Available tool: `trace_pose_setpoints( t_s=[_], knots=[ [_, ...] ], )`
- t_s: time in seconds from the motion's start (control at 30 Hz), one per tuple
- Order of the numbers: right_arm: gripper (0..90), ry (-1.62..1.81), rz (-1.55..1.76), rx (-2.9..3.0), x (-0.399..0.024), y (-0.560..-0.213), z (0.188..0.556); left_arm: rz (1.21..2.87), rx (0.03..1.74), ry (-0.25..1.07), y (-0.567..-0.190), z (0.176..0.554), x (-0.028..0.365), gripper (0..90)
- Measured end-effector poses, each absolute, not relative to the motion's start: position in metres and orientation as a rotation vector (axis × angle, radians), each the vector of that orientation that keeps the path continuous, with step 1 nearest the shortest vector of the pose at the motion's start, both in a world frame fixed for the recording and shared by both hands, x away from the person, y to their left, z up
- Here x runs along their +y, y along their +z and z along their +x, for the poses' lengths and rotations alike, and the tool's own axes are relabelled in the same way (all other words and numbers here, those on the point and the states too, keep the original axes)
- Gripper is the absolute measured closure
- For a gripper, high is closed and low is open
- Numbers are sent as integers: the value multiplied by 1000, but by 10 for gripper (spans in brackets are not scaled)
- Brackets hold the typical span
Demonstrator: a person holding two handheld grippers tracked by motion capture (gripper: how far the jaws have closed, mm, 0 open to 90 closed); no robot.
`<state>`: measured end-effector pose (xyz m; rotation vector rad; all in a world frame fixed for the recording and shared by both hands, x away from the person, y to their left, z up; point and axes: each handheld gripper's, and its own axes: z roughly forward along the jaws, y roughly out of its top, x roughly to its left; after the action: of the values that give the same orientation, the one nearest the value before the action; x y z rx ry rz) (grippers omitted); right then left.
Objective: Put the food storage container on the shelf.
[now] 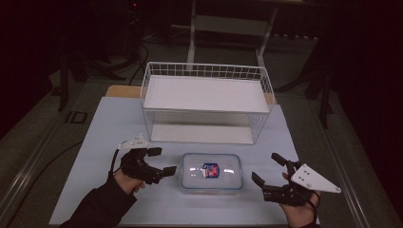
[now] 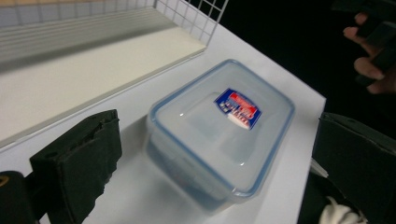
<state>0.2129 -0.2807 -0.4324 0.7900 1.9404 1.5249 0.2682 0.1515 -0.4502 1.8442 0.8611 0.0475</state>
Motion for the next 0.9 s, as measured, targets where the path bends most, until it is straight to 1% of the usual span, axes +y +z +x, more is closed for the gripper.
trace_pose_setpoints(
  t_s=[0.03, 0.1, 0.23, 0.43, 0.47, 0.57, 0.73, 0.83, 0.9],
  knots=[
    [97, 1534, 794, 1945, -280, -432, 215, 1841, 872, 62, -450, 269, 150, 17],
    [97, 1540, 802, 1951, -278, -431, 218, 1840, 891, 47, -450, 273, 145, 17],
    [98, 1550, 805, 1970, -276, -430, 224, 1825, 935, -31, -458, 283, 136, 17],
    [102, 1559, 820, 2015, -273, -434, 232, 1830, 1030, -152, -481, 303, 131, 17],
    [122, 1559, 824, 2025, -272, -435, 233, 1834, 1051, -170, -485, 306, 131, 17],
    [124, 1548, 836, 2057, -270, -439, 235, 1830, 1112, -268, -498, 314, 130, 19],
    [125, 1544, 864, 2103, -267, -446, 239, 1815, 1187, -388, -512, 321, 127, 55],
    [126, 1551, 904, 2133, -267, -450, 242, 1807, 1213, -458, -518, 323, 125, 112],
    [126, 1547, 913, 2142, -266, -452, 243, 1811, 1223, -476, -520, 323, 124, 138]
  ],
)
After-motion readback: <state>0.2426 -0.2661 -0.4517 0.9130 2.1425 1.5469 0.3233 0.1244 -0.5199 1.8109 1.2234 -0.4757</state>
